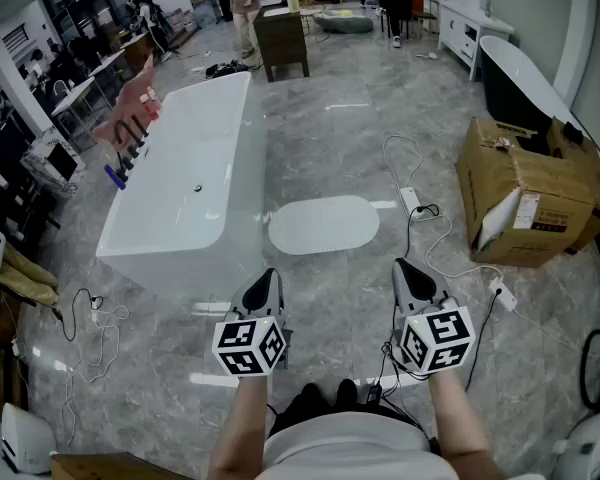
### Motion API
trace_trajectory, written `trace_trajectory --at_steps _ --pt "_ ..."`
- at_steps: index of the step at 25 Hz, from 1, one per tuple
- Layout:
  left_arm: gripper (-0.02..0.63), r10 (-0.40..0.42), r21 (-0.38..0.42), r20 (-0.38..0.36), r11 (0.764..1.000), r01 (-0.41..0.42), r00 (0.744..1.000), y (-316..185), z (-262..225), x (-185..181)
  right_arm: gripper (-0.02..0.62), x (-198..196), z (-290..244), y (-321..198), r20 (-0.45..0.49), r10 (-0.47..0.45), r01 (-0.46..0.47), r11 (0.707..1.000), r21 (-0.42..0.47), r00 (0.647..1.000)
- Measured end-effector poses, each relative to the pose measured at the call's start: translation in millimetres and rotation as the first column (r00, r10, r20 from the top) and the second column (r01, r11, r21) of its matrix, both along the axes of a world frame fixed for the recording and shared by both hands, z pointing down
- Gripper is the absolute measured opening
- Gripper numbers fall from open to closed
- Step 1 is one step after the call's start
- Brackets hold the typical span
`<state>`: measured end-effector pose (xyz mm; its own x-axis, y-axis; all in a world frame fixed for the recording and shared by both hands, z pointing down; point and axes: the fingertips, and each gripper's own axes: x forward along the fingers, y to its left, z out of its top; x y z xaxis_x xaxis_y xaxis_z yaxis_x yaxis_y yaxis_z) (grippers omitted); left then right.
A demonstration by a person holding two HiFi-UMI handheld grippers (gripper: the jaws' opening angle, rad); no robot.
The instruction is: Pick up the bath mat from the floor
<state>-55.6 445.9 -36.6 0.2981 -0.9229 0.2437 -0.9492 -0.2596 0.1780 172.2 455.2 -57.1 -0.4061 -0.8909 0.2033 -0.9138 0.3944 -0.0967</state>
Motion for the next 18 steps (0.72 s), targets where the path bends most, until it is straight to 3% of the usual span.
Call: trace_trajectory --at_steps 6,14,18 --pt "0.002 -0.005 0.000 0.003 1.000 0.005 1.000 1 -1 1 0.000 5 1 -1 0.021 0.013 -0.013 1.000 -0.011 1.000" --pt "0.003 -0.047 -0.032 -0.002 0.998 0.047 0.999 4 13 -6 0.002 28 28 -6 0.035 0.090 -0.085 0.991 -0.105 0.995" --pt "0.053 -0.060 -0.033 -0.013 0.998 0.060 0.998 2 14 -12 0.018 32 35 -11 0.040 0.082 -0.076 0.989 -0.126 0.996"
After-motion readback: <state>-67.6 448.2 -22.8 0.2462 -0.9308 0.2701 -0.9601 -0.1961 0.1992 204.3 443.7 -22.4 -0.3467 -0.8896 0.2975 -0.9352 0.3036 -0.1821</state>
